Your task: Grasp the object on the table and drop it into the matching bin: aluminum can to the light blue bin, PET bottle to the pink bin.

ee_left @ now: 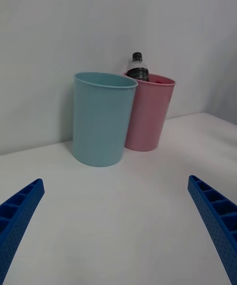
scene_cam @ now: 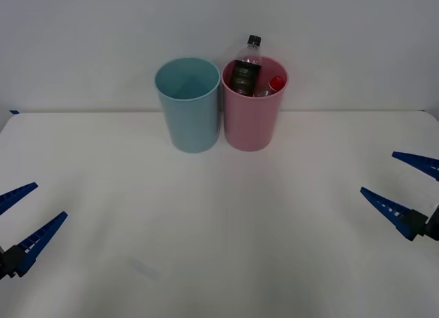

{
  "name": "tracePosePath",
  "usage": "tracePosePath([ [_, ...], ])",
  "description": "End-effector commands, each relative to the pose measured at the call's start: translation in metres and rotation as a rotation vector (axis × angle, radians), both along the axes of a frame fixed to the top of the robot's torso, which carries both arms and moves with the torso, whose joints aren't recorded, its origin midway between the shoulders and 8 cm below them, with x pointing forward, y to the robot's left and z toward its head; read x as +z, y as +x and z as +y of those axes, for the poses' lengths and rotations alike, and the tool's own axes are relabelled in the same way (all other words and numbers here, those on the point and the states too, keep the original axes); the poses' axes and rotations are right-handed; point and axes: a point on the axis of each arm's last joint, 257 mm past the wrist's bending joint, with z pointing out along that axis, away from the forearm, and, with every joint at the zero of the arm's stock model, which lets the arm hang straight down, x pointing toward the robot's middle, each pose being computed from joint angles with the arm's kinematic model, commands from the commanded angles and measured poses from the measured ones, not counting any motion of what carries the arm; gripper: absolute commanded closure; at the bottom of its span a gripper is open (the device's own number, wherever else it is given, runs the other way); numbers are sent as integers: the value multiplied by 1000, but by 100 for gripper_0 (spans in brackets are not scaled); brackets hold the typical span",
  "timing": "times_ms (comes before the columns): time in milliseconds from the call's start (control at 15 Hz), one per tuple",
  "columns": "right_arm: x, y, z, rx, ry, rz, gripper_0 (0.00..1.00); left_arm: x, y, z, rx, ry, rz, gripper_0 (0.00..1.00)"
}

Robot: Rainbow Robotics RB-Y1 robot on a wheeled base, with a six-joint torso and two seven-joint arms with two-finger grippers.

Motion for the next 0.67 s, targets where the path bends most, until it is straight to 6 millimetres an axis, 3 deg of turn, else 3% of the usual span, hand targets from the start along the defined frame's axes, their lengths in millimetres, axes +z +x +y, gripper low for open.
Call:
tracePosePath([
  [67, -7, -24, -16, -13, 10, 22, 0, 0, 0, 0, 0, 0, 0, 0],
  [400, -19, -61, -36, -59, 76, 70, 0, 0, 0, 0, 0, 0, 0, 0],
  [667, -25, -76, -44, -79, 93, 97, 0, 0, 0, 0, 0, 0, 0, 0],
])
